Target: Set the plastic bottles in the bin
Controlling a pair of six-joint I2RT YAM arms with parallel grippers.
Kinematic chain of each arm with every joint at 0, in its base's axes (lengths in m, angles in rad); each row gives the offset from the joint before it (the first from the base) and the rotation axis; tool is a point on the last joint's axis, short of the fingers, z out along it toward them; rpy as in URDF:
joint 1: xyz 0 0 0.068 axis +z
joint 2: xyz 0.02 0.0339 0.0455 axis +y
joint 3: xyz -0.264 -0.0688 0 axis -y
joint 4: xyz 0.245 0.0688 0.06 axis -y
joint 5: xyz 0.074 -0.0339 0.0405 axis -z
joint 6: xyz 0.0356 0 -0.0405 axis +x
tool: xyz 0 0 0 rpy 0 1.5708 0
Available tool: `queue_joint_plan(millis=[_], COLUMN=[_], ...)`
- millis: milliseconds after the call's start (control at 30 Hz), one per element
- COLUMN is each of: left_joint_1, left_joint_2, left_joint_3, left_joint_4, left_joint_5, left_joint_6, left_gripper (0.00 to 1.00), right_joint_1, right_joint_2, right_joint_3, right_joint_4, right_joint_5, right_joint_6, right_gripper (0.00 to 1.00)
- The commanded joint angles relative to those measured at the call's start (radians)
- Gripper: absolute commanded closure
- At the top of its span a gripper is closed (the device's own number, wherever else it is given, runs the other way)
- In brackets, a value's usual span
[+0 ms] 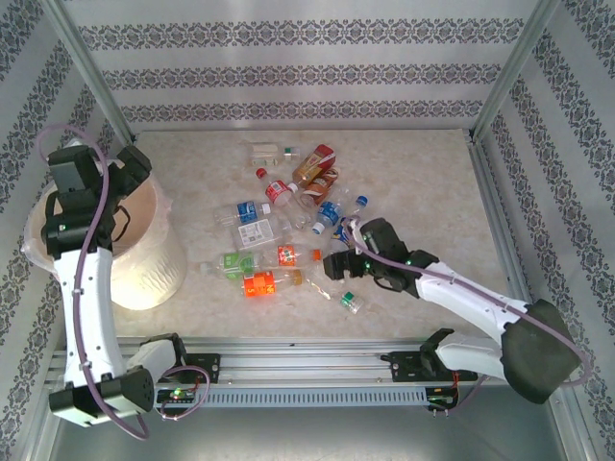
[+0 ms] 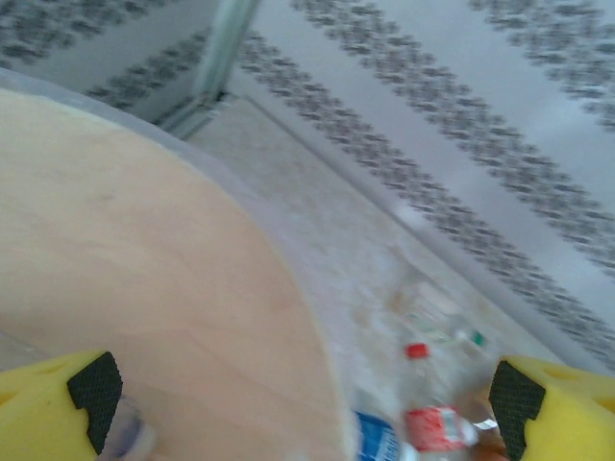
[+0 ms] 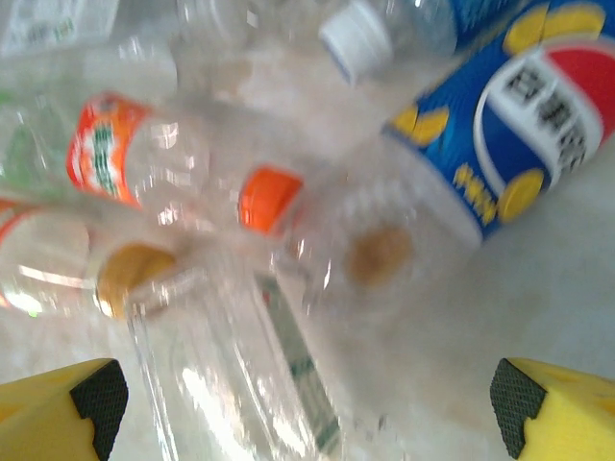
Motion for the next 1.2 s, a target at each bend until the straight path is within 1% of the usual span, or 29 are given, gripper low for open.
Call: queue_joint_plan(millis=[0, 67, 100, 267, 333, 467, 567, 600, 667, 800, 1067, 1133, 1167], left_joint_1=[-0.008, -0.044, -0.076, -0.311, -0.383, -0.500, -0.562, -0.576, -0.595, -0.601, -0.602, -0.602, -0.603], left_joint_2=[-0.021, -0.025, -0.024, 0.022, 0.053, 0.146, 0.214, 0.229, 0.255, 0.273, 0.286, 0.289, 0.292], left_joint_3=[-0.044, -0.080, -0.093, -0.148, -0.177, -0.184, -0.153, -0.145, -0.136, -0.144, -0.176, -0.181, -0.181], left_joint_4=[0.131, 0.222, 0.250, 0.412, 0.500, 0.587, 0.574, 0.567, 0.564, 0.569, 0.566, 0.565, 0.564], left_joint_5=[0.257, 0.347, 0.355, 0.332, 0.342, 0.335, 0.322, 0.316, 0.307, 0.295, 0.274, 0.270, 0.267], left_joint_6=[-0.061, -0.111, -0.129, -0.175, -0.203, -0.222, -0.202, -0.197, -0.189, -0.191, -0.191, -0.192, -0.192], left_gripper=[0.00, 0.00, 0.00, 0.00, 0.00, 0.00, 0.00, 0.00, 0.00, 0.00, 0.00, 0.00, 0.00], right_joint_1=[0.080, 0.113, 0.121, 0.167, 0.191, 0.230, 0.261, 0.269, 0.282, 0.295, 0.309, 0.311, 0.312], right_joint_2=[-0.050, -0.055, -0.052, -0.014, -0.004, 0.014, 0.011, 0.010, 0.021, 0.051, 0.115, 0.125, 0.128], right_joint_3=[-0.034, -0.060, -0.073, -0.107, -0.121, -0.133, -0.143, -0.144, -0.147, -0.148, -0.152, -0.146, -0.142], right_joint_4=[-0.069, -0.074, -0.066, -0.033, -0.022, -0.022, -0.020, -0.025, -0.034, -0.035, 0.004, 0.000, 0.002], right_joint_5=[0.137, 0.171, 0.167, 0.146, 0.154, 0.182, 0.215, 0.229, 0.261, 0.302, 0.294, 0.291, 0.289], right_joint_6=[0.027, 0.034, 0.038, 0.044, 0.035, 0.038, 0.031, 0.032, 0.044, 0.080, 0.069, 0.057, 0.053], right_gripper=[0.02, 0.02, 0.02, 0.04, 0.04, 0.04, 0.05, 0.06, 0.10, 0.15, 0.26, 0.33, 0.35])
